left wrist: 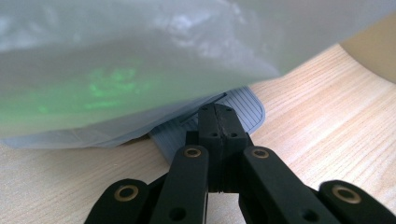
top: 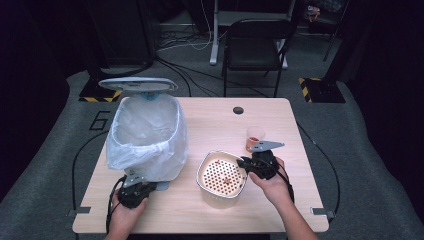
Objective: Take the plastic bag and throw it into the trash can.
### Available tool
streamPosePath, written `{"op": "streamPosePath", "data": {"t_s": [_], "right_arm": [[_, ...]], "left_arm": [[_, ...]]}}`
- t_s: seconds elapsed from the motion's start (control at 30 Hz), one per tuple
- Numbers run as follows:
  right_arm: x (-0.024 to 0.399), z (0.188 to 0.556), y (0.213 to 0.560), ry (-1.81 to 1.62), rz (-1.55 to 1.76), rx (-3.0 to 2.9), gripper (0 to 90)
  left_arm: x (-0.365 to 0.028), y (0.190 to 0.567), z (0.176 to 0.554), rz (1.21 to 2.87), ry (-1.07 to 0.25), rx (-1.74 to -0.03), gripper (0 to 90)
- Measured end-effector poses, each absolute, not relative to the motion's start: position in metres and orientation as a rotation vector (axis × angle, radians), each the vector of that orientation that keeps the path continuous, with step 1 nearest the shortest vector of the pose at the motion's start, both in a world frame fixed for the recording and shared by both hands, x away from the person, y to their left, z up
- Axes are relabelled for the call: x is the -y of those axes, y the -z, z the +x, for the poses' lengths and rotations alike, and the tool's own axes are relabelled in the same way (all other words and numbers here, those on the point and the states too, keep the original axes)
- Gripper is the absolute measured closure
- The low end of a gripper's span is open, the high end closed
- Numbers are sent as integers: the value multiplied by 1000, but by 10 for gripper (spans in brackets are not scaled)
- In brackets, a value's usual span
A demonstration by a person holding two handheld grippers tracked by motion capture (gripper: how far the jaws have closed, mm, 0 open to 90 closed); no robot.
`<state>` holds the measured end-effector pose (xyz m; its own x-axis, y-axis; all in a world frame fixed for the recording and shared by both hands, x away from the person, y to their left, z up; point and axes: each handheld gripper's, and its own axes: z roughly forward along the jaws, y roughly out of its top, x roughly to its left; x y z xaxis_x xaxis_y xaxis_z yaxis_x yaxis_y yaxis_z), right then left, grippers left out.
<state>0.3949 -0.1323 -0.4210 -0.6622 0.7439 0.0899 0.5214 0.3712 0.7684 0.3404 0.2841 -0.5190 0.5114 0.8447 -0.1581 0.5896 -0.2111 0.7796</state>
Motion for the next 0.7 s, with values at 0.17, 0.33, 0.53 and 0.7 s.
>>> {"op": "streamPosePath", "data": {"t_s": [0.17, 0.33, 0.53, 0.7], "right_arm": [[144, 382, 422, -1154, 1198, -2291, 787], [147, 376, 422, -1149, 1235, -2260, 788], [148, 373, 421, -1124, 1253, -2259, 777], [154, 370, 411, -1204, 1245, -2239, 642]], "left_arm": [[-284, 519, 341, 1910, -380, -1180, 900], [-284, 519, 341, 1913, -380, -1180, 900], [-284, 519, 341, 1912, -383, -1178, 900], [-284, 519, 341, 1911, -379, -1179, 900]]}}
